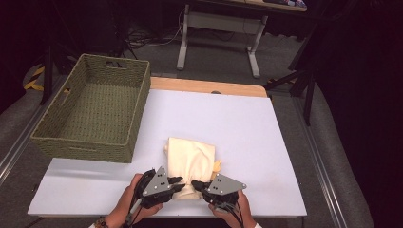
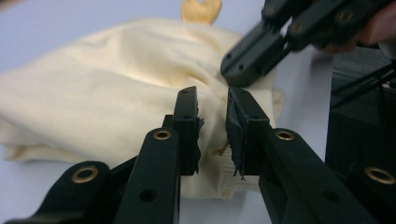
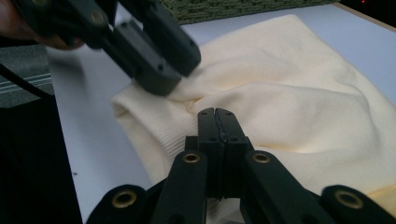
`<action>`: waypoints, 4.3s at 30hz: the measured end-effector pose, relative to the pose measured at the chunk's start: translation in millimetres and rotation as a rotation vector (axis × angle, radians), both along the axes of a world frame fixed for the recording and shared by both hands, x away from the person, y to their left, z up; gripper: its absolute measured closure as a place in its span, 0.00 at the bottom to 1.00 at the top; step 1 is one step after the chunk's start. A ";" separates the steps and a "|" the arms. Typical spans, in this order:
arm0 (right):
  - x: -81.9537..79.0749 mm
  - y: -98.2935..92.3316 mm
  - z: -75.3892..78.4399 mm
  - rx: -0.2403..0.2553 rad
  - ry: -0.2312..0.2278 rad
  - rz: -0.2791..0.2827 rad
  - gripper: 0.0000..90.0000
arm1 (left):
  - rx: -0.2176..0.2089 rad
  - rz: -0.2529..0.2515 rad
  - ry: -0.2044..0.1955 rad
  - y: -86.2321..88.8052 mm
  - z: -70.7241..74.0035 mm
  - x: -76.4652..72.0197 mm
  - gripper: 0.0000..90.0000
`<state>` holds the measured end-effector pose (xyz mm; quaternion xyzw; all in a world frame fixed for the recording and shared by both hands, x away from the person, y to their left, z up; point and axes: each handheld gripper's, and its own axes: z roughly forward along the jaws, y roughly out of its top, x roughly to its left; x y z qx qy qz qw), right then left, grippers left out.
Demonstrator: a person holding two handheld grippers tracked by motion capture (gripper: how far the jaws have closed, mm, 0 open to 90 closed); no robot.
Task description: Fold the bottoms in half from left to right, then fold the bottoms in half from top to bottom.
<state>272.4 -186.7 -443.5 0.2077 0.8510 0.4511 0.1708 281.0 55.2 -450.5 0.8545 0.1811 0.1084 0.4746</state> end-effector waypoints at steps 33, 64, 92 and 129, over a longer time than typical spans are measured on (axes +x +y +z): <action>49.9 -21.3 -14.1 -0.050 0.050 -0.191 1.00 | -0.007 -0.021 0.005 3.2 -7.4 2.2 0.84; 67.9 -2.5 -15.8 -0.090 0.031 -0.150 1.00 | 0.006 -0.011 -0.001 0.7 -6.4 1.1 0.84; 79.4 -31.6 -18.4 -0.098 -0.007 -0.314 1.00 | 0.009 0.011 -0.030 1.8 -1.4 -4.2 0.83; 10.1 21.9 -4.8 -0.097 -0.086 0.032 1.00 | 0.059 0.264 -0.020 -5.2 -18.9 83.8 0.82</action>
